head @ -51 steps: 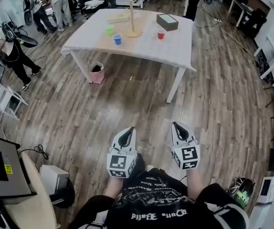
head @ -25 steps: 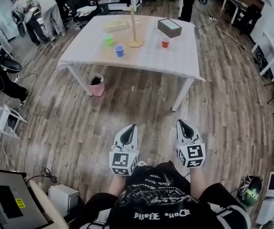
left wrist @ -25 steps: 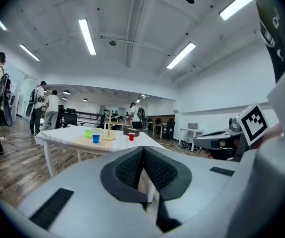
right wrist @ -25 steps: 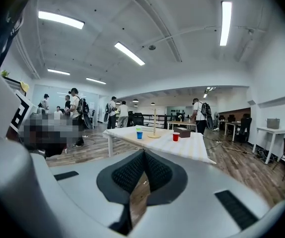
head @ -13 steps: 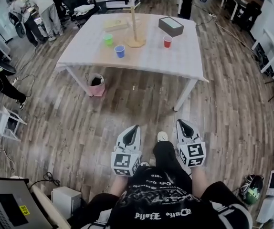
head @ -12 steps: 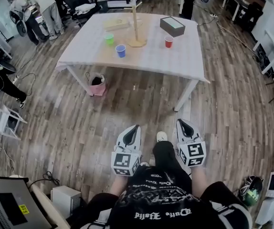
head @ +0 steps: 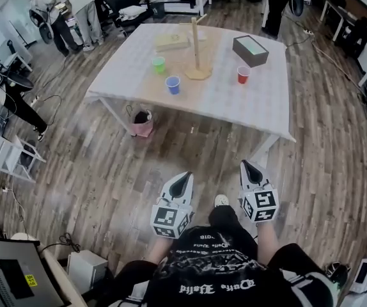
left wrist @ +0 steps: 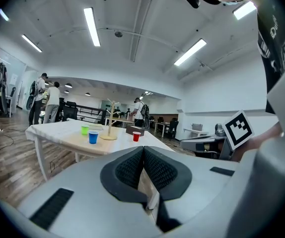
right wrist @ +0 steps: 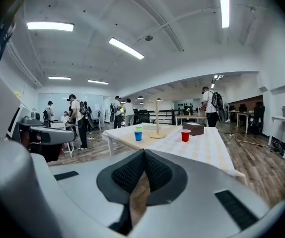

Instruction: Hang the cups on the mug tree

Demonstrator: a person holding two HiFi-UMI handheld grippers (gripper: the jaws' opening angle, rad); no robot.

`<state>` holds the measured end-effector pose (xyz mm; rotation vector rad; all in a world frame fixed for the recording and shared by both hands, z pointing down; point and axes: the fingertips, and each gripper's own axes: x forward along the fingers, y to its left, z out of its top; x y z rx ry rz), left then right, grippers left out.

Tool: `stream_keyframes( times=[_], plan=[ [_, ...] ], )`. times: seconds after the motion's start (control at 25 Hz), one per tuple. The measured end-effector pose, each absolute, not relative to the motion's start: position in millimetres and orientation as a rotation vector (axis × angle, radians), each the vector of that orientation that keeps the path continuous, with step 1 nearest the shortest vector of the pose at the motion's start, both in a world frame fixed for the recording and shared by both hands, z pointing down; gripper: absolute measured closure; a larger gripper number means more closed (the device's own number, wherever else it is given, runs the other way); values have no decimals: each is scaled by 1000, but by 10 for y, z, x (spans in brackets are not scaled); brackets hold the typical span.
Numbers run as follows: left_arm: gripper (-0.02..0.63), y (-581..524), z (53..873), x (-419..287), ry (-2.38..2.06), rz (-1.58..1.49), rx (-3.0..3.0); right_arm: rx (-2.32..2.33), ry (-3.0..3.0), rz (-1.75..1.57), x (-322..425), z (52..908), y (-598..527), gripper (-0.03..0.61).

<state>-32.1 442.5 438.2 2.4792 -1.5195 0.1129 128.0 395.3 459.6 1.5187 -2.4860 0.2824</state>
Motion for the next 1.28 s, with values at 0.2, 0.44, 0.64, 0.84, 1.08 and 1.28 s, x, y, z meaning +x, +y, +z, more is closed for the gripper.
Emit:
stream_keyframes(
  times=[0.2,0.44,0.64,0.84,1.08,1.28],
  plan=[
    [594,3708,4267,-164,-1572,61,2444,1434,-2542,265,1374,4534,3174,569],
    [594,2995,4282,160,-1589,21,2411,1361,-2577,275,1611,4574,2391,569],
    [594,2534,4330,427,-1593,-6,2379,1313,-2600,283,1801,4589,1970,569],
    [594,2256,4393,656,-1575,16,2383,1307,-2601,322,1969,4652,1727,569],
    [594,2052,4515,735,-1548,38,2378,1339,-2592,440,2086,4778,1542,569],
    [594,1738,4648,692,-1527,60,2370,1421,-2577,532,2166,4855,1259,569]
  ],
)
